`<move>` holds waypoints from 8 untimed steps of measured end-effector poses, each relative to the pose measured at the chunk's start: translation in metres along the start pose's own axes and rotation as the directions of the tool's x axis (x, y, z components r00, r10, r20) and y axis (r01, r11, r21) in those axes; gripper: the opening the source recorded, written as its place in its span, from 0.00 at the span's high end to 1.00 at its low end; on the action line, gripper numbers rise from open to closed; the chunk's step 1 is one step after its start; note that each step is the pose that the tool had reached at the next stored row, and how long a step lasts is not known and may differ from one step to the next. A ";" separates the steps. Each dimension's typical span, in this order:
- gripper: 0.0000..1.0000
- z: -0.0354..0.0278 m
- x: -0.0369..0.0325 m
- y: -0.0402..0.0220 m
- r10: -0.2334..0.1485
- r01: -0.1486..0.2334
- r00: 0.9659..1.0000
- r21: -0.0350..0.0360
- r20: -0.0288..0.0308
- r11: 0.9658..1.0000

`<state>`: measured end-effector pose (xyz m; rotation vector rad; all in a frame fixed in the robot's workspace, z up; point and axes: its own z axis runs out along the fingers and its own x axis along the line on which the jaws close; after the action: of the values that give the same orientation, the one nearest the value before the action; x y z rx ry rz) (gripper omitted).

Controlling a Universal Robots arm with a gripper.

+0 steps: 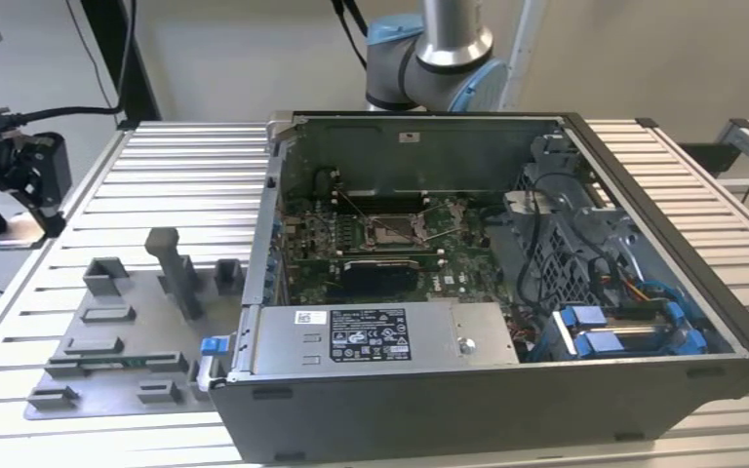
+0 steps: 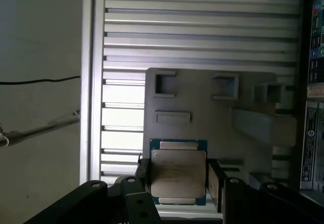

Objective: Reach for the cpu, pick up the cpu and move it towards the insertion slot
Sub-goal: 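Pick up the cpu and move it towards the insertion slot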

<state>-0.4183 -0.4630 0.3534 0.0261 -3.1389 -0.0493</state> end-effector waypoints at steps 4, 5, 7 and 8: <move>1.00 -0.0057 0.0000 0.0002 0.000 0.000 1.000 0.000 0.000 1.000; 1.00 -0.0072 0.0000 0.0003 0.000 0.000 1.000 0.000 0.000 1.000; 1.00 -0.0098 0.0000 0.0003 0.000 0.000 1.000 0.000 0.000 1.000; 1.00 -0.0112 0.0001 0.0004 0.000 0.000 1.000 0.000 0.000 1.000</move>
<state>-0.4183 -0.4630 0.3647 0.0261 -3.1390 -0.0495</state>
